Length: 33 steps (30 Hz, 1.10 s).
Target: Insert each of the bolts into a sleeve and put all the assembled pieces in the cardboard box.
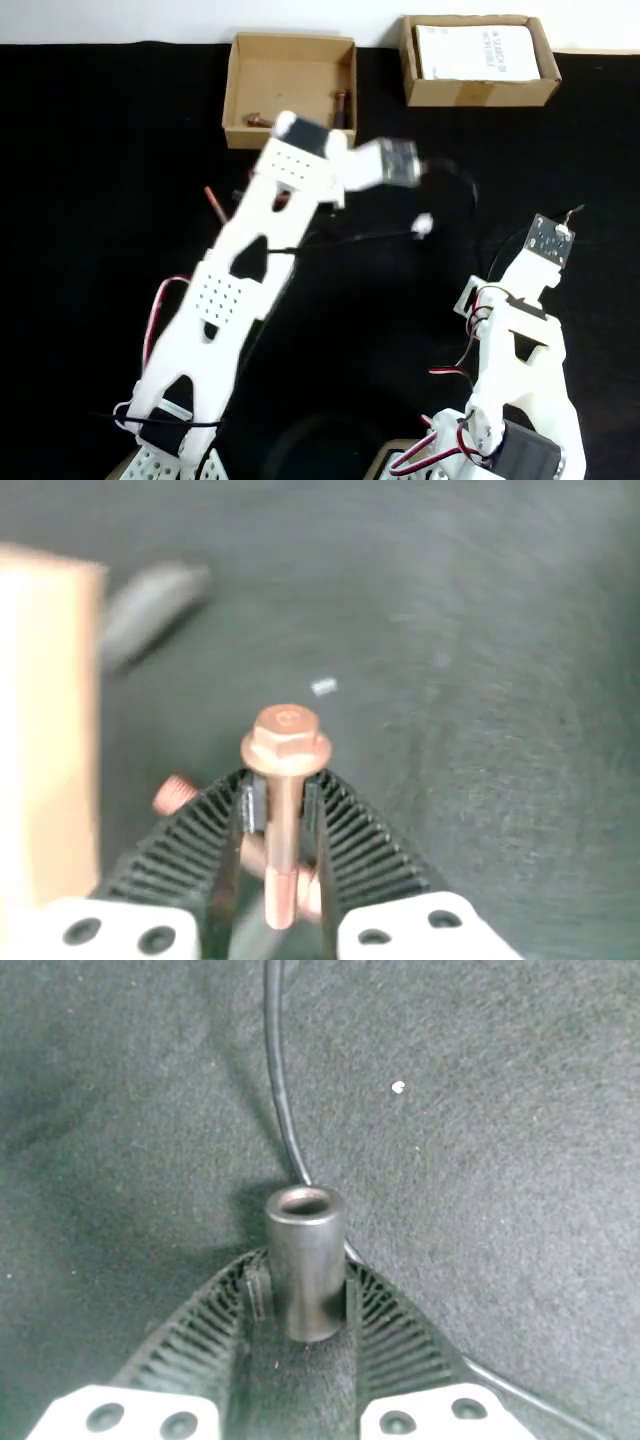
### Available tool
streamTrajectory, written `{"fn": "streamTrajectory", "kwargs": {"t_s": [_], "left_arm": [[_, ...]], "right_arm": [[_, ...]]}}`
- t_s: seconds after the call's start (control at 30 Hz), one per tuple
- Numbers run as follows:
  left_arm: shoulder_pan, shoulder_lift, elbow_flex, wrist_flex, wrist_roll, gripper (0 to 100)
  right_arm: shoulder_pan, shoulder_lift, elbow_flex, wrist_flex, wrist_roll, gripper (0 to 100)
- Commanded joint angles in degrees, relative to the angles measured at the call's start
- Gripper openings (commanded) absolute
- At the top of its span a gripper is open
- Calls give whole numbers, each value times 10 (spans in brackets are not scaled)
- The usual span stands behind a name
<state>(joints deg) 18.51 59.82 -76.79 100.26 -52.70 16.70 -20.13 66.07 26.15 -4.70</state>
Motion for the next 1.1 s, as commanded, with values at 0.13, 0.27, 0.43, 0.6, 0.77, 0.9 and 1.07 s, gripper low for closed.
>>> {"fn": "streamTrajectory", "kwargs": {"t_s": [0.13, 0.27, 0.43, 0.6, 0.77, 0.9, 1.07], "left_arm": [[-70, -176, -53, 12, 329, 8], [-99, -298, 29, 13, 409, 8], [-132, -513, 191, 12, 440, 8], [-141, -748, 415, 11, 439, 8], [-141, -983, 617, 11, 439, 9], [-141, -1146, 718, 10, 439, 9], [-141, -1302, 840, -52, 439, 9]], "right_arm": [[-22, -14, -22, -9, 0, 8], [-51, -20, -28, -5, 21, 8], [-117, -116, -73, 86, 100, 8], [-166, -256, -145, 178, 119, 8], [-205, -389, -200, 240, 120, 8], [-272, -512, -216, 301, 120, 8], [-418, -665, -210, 324, 116, 8]]}}
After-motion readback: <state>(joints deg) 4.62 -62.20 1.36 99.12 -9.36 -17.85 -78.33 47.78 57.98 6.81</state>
